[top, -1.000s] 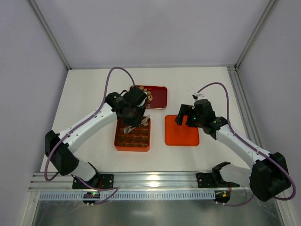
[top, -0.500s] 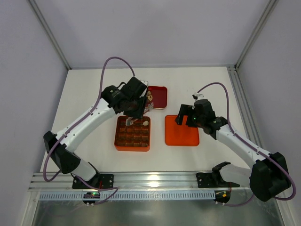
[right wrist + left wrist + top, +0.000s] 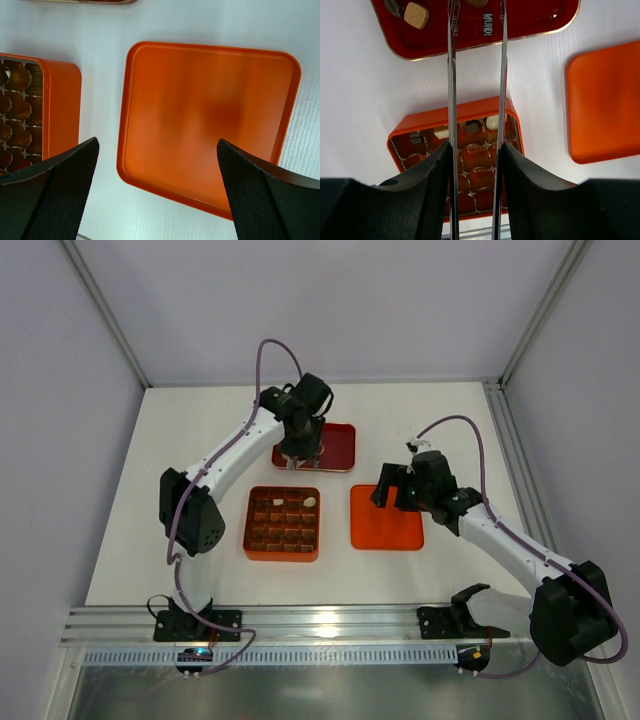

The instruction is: Pack the chocolate

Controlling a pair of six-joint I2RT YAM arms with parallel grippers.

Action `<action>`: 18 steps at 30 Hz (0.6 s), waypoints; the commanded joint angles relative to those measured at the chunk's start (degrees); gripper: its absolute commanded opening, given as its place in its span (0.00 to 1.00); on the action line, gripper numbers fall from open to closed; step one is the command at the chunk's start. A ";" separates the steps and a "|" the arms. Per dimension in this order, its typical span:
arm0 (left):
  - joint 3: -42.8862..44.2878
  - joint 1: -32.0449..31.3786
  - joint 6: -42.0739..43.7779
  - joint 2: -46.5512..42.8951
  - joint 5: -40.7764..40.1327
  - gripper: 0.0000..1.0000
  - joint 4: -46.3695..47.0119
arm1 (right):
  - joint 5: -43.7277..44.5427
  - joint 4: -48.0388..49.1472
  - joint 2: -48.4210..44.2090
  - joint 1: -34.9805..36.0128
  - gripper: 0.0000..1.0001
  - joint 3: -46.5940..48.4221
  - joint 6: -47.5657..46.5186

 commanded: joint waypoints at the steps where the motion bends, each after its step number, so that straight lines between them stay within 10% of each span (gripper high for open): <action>1: 5.46 0.54 1.02 2.98 -0.57 0.43 -0.38 | -0.16 0.76 -0.73 0.03 0.99 2.25 -1.52; 18: 4.42 1.42 -0.48 8.35 -1.27 0.43 1.47 | -0.42 0.58 -1.44 0.03 1.00 1.72 -2.49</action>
